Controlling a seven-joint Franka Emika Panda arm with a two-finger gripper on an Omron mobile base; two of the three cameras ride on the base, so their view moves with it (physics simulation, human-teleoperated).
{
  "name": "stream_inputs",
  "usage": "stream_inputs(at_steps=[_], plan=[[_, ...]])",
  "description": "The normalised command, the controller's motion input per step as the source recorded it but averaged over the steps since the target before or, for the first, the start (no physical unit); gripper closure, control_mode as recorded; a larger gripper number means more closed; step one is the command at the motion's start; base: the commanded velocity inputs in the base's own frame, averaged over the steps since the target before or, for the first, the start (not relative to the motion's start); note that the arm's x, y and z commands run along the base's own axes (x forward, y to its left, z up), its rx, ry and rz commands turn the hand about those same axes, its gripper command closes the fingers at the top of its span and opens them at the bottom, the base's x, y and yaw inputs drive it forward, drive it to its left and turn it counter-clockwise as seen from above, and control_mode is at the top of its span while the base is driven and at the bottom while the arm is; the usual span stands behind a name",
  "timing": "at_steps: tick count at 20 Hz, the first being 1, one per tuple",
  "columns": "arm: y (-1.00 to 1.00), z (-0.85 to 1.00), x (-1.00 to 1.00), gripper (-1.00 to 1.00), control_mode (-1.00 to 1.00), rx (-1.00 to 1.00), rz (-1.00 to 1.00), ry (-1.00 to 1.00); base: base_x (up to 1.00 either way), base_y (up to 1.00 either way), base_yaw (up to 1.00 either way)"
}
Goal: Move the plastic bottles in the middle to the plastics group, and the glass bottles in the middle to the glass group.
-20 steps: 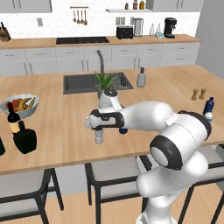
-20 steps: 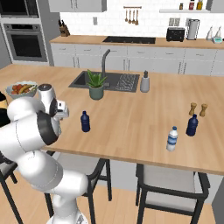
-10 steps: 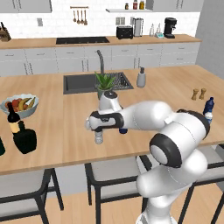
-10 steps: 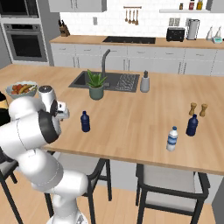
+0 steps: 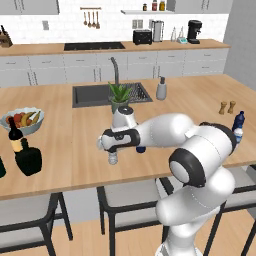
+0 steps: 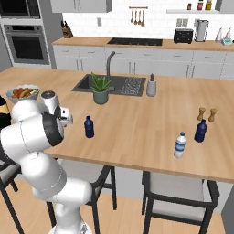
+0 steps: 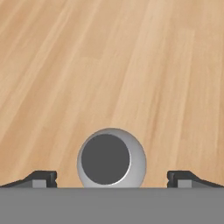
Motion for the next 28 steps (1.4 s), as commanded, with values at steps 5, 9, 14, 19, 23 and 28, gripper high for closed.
stream_inputs(at_steps=[5,9,14,19,23,28], plan=[[0.0,-0.01,0.0,-1.0,-1.0,0.0,0.01,-0.07,0.0,0.0,0.0],[0.0,0.0,0.0,-1.0,-1.0,0.0,0.01,-0.09,0.0,0.0,0.0],[0.0,0.0,0.01,-1.0,-1.0,0.0,0.0,-0.01,0.0,0.0,0.0],[0.0,0.0,0.0,1.0,-1.0,0.0,0.0,0.0,0.0,0.0,0.0],[0.0,0.0,0.0,1.0,-1.0,0.0,0.0,0.0,0.0,0.0,0.0],[-0.03,0.25,-0.32,1.0,-1.0,0.0,-0.01,0.0,0.0,0.0,0.0]])
